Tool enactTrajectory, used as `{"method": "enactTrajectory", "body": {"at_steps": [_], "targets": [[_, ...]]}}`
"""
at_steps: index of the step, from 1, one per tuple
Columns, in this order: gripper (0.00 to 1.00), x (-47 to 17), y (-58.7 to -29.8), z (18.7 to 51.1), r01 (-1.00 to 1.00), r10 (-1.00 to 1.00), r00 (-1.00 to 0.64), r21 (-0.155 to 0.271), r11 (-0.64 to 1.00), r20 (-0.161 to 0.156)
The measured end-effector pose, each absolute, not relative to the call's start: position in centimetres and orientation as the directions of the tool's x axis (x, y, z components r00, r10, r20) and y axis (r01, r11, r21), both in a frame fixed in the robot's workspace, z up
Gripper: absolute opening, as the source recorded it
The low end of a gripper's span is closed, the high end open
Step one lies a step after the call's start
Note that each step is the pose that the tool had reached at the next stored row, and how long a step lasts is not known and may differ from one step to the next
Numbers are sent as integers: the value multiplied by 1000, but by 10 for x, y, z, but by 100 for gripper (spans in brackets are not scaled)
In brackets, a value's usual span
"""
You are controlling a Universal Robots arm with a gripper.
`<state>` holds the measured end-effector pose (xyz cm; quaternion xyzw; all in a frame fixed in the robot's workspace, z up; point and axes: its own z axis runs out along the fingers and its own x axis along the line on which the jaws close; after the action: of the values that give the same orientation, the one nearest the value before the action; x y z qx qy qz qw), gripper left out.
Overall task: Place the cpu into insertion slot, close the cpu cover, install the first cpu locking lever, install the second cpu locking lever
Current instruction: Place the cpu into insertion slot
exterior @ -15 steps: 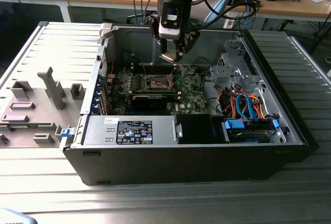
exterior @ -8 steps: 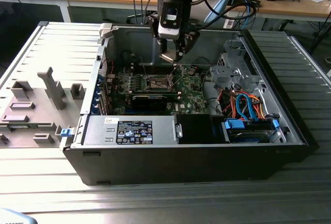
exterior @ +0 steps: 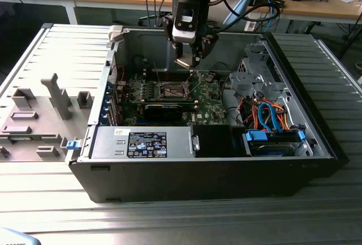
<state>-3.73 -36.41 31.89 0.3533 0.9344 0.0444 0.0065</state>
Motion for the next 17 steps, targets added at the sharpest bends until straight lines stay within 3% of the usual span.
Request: {"method": "enactTrajectory", "body": {"at_steps": [17], "targets": [[54,-37,-364,319,683,684,-729,88,725,19]]}}
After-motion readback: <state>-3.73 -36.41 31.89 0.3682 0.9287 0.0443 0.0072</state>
